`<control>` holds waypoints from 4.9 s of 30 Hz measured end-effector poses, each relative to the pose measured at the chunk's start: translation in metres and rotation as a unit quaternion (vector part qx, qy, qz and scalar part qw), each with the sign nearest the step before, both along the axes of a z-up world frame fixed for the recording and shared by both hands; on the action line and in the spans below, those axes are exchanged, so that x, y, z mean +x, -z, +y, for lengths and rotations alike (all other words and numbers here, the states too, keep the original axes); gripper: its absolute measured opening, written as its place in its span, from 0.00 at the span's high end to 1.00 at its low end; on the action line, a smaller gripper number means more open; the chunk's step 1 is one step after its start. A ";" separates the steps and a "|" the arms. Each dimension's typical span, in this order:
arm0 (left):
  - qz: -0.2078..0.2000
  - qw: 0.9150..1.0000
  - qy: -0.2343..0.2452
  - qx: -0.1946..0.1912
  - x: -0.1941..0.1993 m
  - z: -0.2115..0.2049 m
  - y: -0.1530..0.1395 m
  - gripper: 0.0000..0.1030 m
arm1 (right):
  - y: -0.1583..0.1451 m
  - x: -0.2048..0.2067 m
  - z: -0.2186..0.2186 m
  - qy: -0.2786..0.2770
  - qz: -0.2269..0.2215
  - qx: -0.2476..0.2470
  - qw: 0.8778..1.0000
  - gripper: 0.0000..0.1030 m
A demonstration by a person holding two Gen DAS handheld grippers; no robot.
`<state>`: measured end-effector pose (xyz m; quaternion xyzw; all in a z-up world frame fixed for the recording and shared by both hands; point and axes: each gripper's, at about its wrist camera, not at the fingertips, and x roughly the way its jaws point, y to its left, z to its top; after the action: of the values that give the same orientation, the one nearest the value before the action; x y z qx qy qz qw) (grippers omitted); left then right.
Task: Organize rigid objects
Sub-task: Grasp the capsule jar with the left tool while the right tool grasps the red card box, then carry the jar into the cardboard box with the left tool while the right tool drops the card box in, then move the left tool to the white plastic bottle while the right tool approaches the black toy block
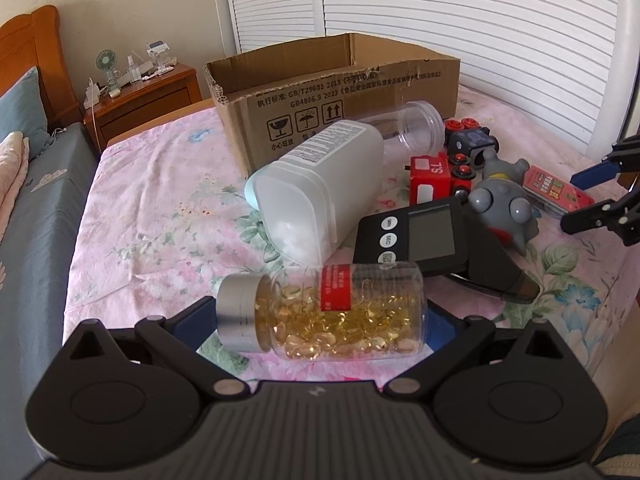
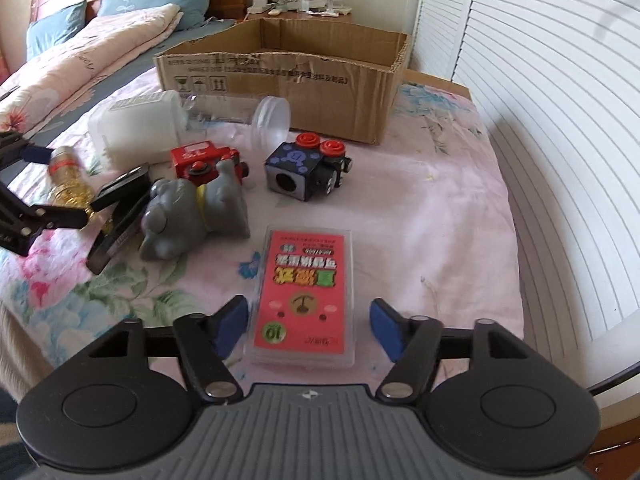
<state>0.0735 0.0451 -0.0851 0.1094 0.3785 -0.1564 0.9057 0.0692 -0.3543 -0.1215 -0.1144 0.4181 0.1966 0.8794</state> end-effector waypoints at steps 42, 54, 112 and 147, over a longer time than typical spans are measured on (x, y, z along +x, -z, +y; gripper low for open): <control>-0.019 0.999 0.034 -0.032 0.031 -0.002 -0.099 0.09 | -0.076 0.021 0.022 -0.046 -0.075 0.001 0.996 0.41; -0.037 0.999 0.033 -0.002 0.161 -0.049 -0.114 0.09 | -0.116 0.099 0.046 -0.060 -0.104 0.017 0.993 0.41; -0.030 0.997 -0.052 -0.043 0.046 -0.015 -0.073 0.02 | -0.118 0.191 0.095 0.049 -0.042 0.000 0.998 0.00; 0.007 0.992 -0.109 -0.064 0.034 -0.035 -0.039 0.02 | 0.011 0.096 0.037 0.181 0.033 0.003 0.983 0.00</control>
<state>0.1070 0.0101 -0.0465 0.0088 0.3837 -0.0817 0.9198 0.1649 -0.3177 -0.1327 -0.0281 0.4602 0.0390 0.8865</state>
